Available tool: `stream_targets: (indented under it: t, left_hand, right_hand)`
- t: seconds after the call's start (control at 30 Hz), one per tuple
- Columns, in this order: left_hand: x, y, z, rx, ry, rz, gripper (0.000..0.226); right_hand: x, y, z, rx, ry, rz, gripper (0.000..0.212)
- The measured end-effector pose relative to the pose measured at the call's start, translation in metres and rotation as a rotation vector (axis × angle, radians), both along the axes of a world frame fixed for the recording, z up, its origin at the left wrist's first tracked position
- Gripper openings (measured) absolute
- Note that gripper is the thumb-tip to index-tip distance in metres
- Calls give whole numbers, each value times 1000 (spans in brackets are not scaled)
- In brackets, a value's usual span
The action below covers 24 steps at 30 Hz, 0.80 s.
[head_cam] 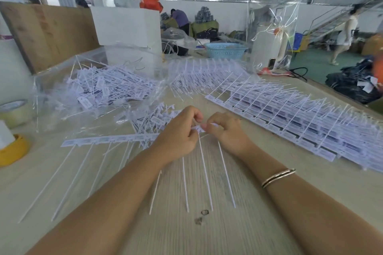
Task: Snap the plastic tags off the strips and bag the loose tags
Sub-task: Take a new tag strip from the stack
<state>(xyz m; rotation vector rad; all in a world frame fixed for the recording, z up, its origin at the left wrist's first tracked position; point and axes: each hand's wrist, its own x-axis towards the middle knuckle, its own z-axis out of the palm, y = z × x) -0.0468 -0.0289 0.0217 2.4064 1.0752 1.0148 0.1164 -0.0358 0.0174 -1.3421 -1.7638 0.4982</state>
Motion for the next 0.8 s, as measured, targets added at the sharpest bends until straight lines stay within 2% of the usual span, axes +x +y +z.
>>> stream_targets:
  t: [0.1, 0.23, 0.33, 0.47, 0.57, 0.7, 0.8]
  left_hand:
    - [-4, -1, 2, 61, 144, 51, 24]
    - [-6, -3, 3, 133, 229, 72, 10]
    - [-4, -5, 7, 228, 257, 93, 8]
    - [-4, -7, 10, 358, 381, 211, 21]
    - [-5, -5, 10, 363, 453, 257, 28]
    - [-6, -5, 10, 326, 294, 214, 25]
    - [-10, -5, 10, 53, 6, 119, 19]
  right_hand:
    - [6, -4, 3, -90, 237, 72, 27]
    - [4, -10, 3, -122, 402, 198, 22]
    - [4, -10, 1, -138, 410, 249, 28]
    - [6, -7, 0, -126, 371, 250, 28]
    - [5, -7, 0, -103, 384, 246, 30]
    - [3, -9, 1, -34, 379, 273, 30]
    - [4, -9, 3, 32, 416, 249, 26]
